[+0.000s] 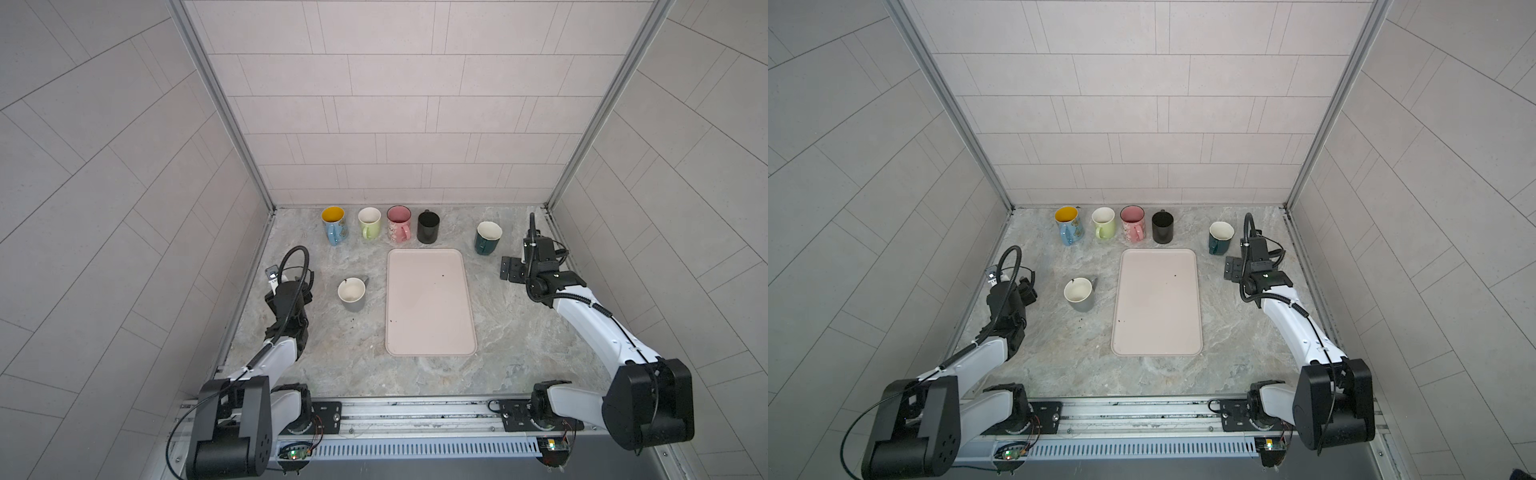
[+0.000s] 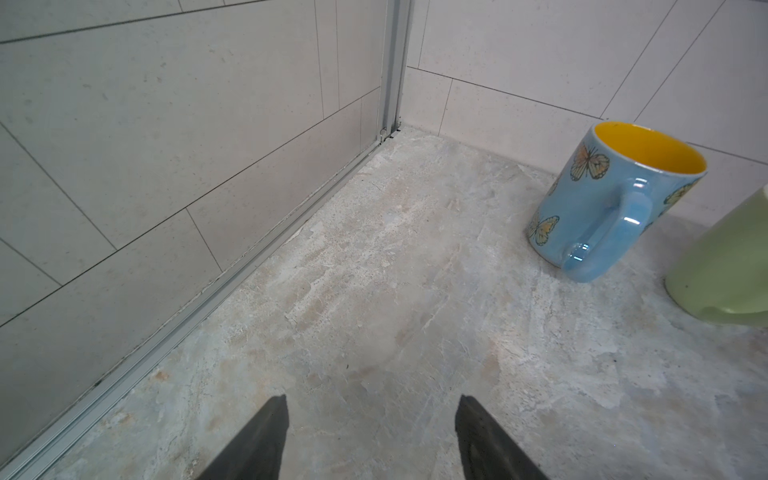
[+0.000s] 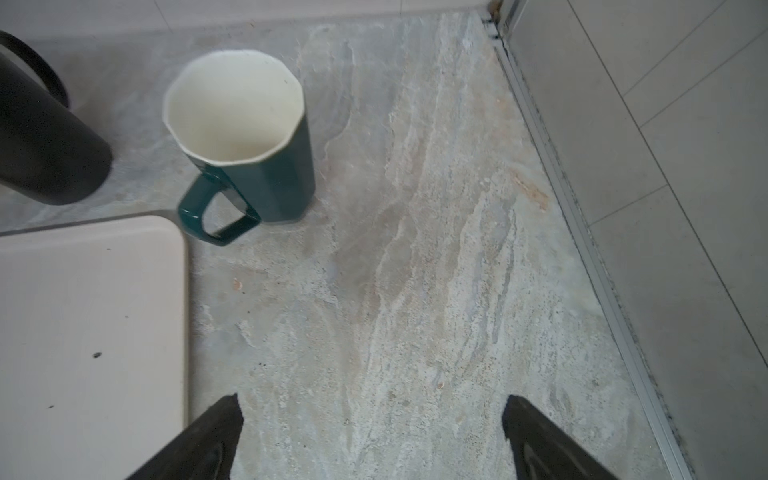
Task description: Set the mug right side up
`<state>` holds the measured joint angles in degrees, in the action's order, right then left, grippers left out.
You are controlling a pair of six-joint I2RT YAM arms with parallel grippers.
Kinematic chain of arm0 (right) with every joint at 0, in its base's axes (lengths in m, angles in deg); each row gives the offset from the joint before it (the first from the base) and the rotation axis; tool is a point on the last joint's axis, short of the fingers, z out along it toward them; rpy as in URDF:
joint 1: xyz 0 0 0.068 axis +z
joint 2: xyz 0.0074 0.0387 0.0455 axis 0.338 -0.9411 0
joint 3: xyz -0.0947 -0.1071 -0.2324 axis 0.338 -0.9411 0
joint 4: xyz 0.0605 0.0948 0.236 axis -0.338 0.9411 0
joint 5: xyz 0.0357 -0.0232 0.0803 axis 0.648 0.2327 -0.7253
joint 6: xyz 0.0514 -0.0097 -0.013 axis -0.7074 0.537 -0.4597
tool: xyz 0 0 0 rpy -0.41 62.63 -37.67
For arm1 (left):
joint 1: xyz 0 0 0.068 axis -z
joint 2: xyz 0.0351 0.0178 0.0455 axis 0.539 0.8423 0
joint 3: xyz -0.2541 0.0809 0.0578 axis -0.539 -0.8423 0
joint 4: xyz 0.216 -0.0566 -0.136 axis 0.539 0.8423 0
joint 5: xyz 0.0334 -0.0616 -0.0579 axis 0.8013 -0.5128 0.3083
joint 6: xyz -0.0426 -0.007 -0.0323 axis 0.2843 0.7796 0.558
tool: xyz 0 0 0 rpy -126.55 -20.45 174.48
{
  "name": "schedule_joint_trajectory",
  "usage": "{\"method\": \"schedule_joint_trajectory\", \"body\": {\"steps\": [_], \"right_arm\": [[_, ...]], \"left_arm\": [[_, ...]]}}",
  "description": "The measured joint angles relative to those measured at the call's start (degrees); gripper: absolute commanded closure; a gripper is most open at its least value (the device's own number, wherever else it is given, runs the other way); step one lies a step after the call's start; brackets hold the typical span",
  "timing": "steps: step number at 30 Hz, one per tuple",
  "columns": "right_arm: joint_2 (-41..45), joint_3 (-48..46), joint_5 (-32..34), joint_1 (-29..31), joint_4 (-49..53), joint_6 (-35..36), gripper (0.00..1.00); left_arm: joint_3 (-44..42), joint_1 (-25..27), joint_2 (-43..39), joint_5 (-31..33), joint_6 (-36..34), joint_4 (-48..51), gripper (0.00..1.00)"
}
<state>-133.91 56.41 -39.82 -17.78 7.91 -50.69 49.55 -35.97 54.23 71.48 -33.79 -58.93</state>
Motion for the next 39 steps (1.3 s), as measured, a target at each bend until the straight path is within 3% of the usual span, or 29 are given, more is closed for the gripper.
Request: {"method": "schedule_joint_trajectory", "body": {"steps": [10, 16, 22, 23, 26, 31, 39], "right_arm": [[-12.0, -2.6, 3.4, -2.7, -11.6, 5.3, 0.01], [-16.6, -9.1, 1.3, -2.7, -21.8, 7.2, 0.01], [-16.3, -11.3, -0.9, -2.7, -30.7, 8.2, 0.01], [-15.9, -12.2, -1.2, -2.7, -33.2, 8.5, 0.01], [-14.6, -17.8, -2.7, -2.7, -43.8, 9.9, 0.01], [-17.0, -29.2, -6.0, -2.6, -63.8, 11.8, 0.01], [-18.1, -30.1, -7.4, -2.6, -73.0, 12.5, 0.01]], "left_arm": [[-0.9, 0.0, 12.5, -7.6, -4.0, -15.8, 0.31], [-2.3, -0.1, 25.3, -13.4, -5.7, -29.0, 0.29], [-1.6, -0.1, 24.9, -14.6, -6.0, -30.3, 0.29], [-1.1, -0.1, 24.9, -14.6, -6.1, -30.2, 0.26], [-0.1, -0.1, 24.9, -14.6, -6.4, -30.0, 0.0], [0.0, -0.1, 24.8, -14.6, -6.6, -29.2, 0.0], [1.3, 0.0, 24.7, -15.5, -7.2, -27.0, 0.0]]}}
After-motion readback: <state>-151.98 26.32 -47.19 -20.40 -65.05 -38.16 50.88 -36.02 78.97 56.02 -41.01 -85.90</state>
